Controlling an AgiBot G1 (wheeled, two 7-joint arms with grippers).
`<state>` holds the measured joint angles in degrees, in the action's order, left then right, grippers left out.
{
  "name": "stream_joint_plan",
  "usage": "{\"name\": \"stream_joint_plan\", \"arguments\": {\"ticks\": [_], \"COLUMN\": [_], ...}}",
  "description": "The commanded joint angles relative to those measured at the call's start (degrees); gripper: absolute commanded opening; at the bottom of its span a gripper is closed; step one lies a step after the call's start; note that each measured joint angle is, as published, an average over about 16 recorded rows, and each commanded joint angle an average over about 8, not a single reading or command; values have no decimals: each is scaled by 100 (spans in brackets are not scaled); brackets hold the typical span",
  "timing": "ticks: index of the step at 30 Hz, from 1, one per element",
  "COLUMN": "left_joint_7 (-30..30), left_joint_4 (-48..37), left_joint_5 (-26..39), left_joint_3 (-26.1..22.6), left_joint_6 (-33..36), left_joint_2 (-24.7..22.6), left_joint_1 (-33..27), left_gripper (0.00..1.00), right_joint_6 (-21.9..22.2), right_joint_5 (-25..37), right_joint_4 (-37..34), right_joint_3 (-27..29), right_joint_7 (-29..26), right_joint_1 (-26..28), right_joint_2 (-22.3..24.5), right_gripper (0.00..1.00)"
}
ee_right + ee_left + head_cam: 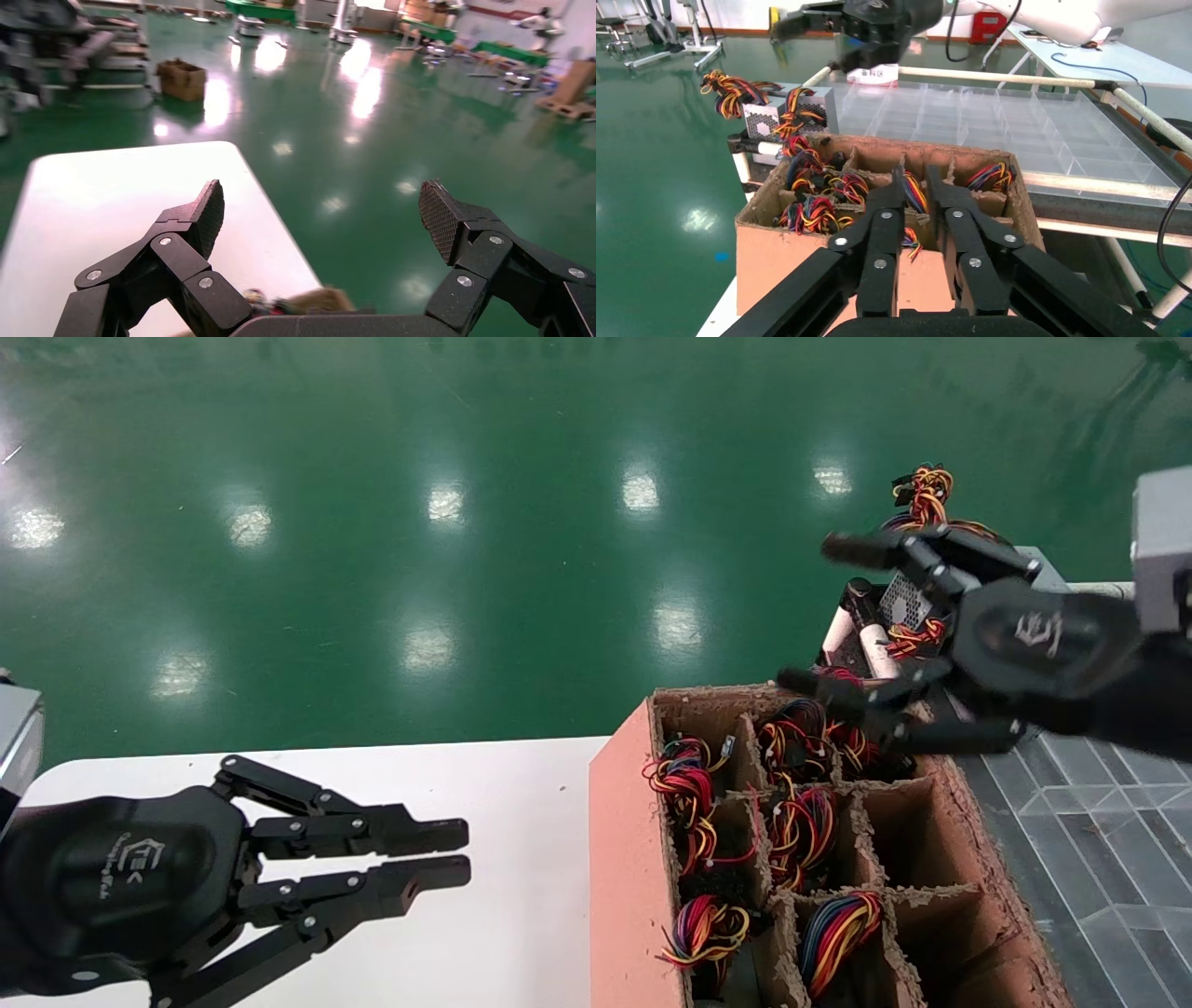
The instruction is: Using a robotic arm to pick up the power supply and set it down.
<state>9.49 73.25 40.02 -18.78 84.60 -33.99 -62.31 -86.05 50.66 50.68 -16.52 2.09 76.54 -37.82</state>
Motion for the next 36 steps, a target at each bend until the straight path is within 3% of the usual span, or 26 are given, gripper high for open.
{"name": "stream_joint_plan", "arguments": {"ticks": [1,21,36], "left_joint_7": [0,-2,-2], "left_joint_4": [0,-1,-2], "left_joint_5": [0,-3,-4], "left_joint_3": [0,-3,-3], "left_joint_6": [0,-2,-3], "left_joint_2": [0,1,2], "left_joint_1": [0,0,1], "left_gripper": [100,100,100], "right_joint_6": [4,33,38], "right_joint_5": [-90,-913,-930], "right_joint_4": [235,2372,2385], "right_joint_3": [5,50,54], "right_joint_7": [-132,-1314,-1317], "right_joint_1": [-153,-1551,-1563], "right_joint_2": [29,290,296], "right_gripper": [100,100,100]}}
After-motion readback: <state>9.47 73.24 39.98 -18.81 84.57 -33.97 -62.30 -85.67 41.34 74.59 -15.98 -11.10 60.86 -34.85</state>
